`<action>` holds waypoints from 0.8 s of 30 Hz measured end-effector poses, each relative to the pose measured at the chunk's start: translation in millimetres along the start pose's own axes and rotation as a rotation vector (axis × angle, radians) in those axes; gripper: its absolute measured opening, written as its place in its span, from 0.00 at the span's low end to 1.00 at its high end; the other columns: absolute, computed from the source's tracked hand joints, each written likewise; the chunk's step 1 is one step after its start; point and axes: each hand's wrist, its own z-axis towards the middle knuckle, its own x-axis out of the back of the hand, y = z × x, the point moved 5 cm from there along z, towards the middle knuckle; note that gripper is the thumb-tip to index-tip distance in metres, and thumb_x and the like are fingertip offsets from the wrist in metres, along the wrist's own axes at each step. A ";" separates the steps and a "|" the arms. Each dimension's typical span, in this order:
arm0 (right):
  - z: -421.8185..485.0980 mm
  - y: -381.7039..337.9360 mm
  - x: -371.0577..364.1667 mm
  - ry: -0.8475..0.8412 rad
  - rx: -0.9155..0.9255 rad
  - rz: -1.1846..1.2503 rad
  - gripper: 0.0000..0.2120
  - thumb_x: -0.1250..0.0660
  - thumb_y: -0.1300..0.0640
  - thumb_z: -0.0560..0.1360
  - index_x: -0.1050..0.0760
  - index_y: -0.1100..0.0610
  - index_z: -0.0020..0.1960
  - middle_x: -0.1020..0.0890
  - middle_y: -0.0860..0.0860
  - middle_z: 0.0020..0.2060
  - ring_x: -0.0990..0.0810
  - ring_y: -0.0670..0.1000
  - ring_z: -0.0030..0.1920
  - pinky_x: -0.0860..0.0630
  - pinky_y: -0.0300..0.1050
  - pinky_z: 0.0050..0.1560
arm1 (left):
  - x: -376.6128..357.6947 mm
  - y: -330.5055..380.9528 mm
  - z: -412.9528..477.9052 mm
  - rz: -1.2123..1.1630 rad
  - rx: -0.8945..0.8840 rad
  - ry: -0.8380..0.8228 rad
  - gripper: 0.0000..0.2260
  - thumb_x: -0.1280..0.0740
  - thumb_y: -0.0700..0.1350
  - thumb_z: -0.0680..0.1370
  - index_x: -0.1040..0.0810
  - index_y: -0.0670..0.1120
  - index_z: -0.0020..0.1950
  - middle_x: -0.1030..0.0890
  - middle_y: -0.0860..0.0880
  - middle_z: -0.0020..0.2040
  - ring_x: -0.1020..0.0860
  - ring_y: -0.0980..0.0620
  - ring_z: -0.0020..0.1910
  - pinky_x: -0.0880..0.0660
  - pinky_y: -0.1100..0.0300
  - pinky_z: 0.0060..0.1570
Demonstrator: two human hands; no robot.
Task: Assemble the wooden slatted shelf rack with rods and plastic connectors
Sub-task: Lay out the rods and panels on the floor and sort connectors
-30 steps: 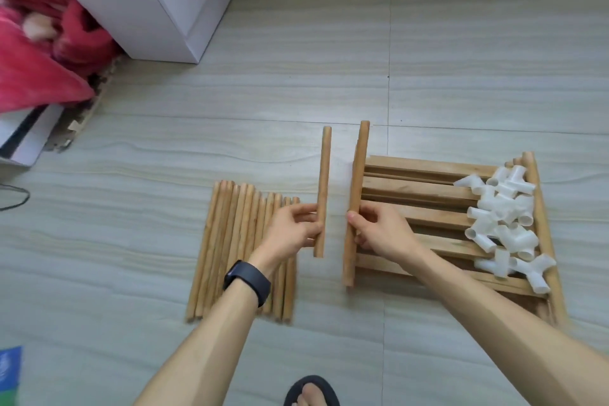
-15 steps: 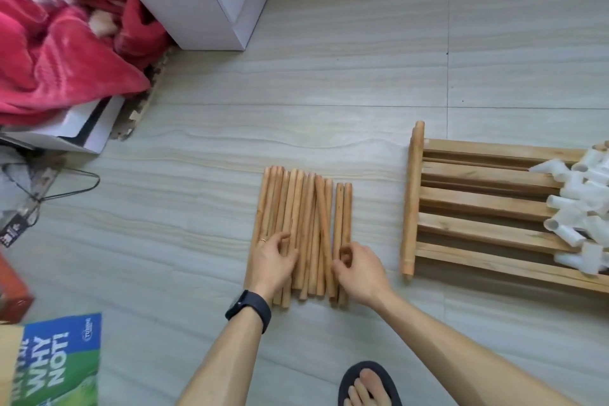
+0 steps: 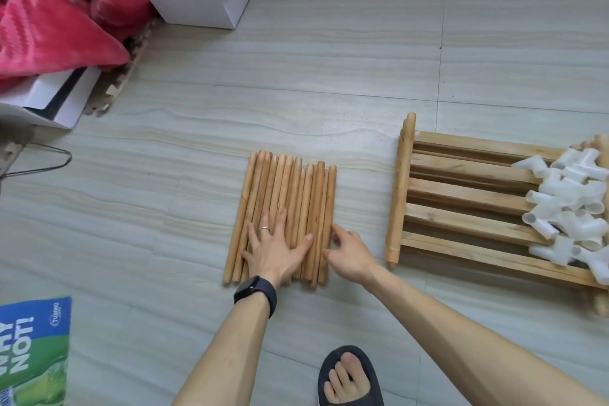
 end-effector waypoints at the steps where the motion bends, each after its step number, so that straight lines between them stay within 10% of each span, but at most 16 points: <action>1: -0.5 0.4 1.9 0.000 -0.014 -0.017 0.29 0.38 0.55 0.78 0.38 0.51 0.79 0.31 0.56 0.70 0.29 0.57 0.72 0.33 0.44 0.68 | 0.4 1.2 0.4 -0.006 0.006 -0.003 0.41 0.41 0.74 0.74 0.56 0.63 0.81 0.59 0.52 0.83 0.62 0.41 0.81 0.49 0.29 0.73; 13: -21.6 -26.4 37.4 -0.165 0.099 -0.338 0.27 0.40 0.57 0.81 0.37 0.55 0.80 0.30 0.53 0.76 0.32 0.53 0.76 0.37 0.41 0.72 | 20.4 25.5 3.0 0.018 0.019 -0.020 0.39 0.36 0.65 0.78 0.51 0.56 0.83 0.53 0.44 0.83 0.53 0.40 0.81 0.47 0.35 0.76; 24: -124.3 36.2 207.6 0.147 0.137 -0.495 0.17 0.37 0.52 0.80 0.25 0.54 0.68 0.18 0.49 0.63 0.20 0.49 0.61 0.26 0.41 0.61 | 11.8 190.4 -24.7 -0.108 -0.358 -0.065 0.34 0.37 0.60 0.80 0.47 0.52 0.82 0.45 0.45 0.82 0.46 0.44 0.81 0.42 0.48 0.76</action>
